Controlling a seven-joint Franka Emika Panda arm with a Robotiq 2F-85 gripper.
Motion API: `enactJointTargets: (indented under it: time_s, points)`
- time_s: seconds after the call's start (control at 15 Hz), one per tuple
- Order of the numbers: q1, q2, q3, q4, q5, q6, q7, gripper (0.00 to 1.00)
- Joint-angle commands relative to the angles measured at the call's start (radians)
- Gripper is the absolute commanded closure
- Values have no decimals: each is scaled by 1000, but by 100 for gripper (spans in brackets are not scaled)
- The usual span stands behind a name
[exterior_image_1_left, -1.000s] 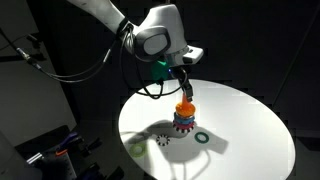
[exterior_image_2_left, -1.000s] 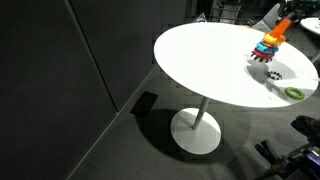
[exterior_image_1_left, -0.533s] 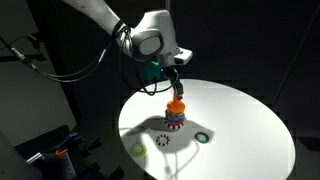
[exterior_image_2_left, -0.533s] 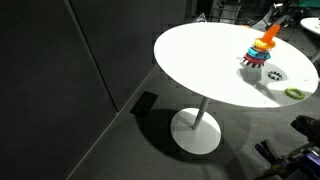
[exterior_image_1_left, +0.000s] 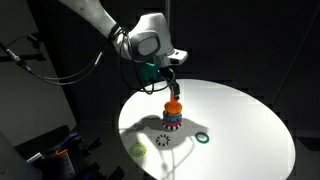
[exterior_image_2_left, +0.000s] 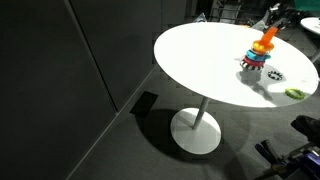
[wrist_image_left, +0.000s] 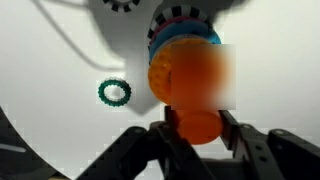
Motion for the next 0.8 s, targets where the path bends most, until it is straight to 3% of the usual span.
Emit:
enactJointTargets:
  time_s: [0.0, 0.07, 0.2, 0.4, 0.73]
  points:
    - [16, -39, -22, -24, -78, 21, 66, 80]
    - [15, -42, -23, -26, -89, 23, 72, 30]
    - [12, -47, -23, -28, -101, 23, 80, 23]
    - [0, -70, -13, -34, -83, 4, 55, 1]
    - [-31, -136, 18, -48, 4, -104, -66, 0]
